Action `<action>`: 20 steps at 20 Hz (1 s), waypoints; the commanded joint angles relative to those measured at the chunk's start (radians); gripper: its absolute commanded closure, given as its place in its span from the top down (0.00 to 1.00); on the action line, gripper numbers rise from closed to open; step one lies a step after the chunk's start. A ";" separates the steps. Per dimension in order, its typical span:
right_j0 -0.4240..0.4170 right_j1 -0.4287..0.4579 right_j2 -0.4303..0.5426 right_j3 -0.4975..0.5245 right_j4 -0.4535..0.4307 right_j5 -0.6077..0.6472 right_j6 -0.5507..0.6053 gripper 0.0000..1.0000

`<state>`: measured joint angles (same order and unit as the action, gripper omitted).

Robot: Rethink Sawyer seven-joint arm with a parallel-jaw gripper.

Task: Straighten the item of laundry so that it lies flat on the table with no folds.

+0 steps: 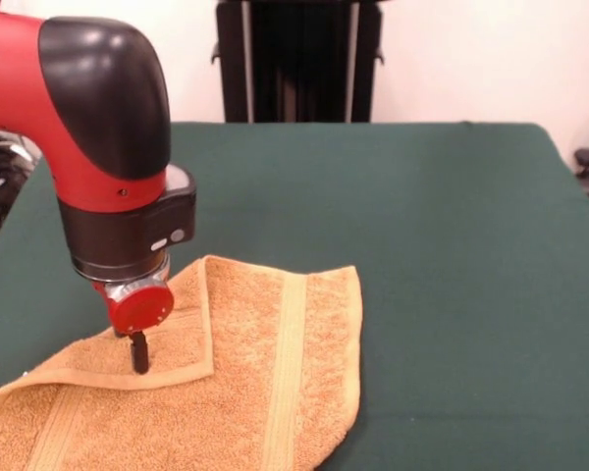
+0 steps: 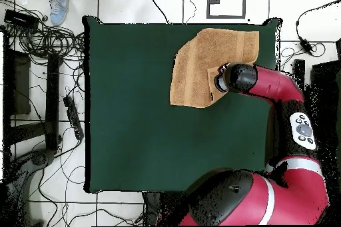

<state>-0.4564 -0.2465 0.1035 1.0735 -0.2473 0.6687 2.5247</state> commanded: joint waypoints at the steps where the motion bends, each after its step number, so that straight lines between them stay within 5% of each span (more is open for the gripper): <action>1: 0.016 0.074 0.021 0.112 0.062 -0.125 0.174 1.00; 7: 0.011 0.074 0.046 0.156 0.083 -0.170 0.126 1.00; 8: 0.013 0.076 0.044 0.157 0.083 -0.192 0.114 0.00; 20: 0.007 0.035 0.051 0.153 0.067 -0.140 0.028 0.00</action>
<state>-0.4633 -0.2471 0.0908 1.1013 -0.1902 0.6025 2.5247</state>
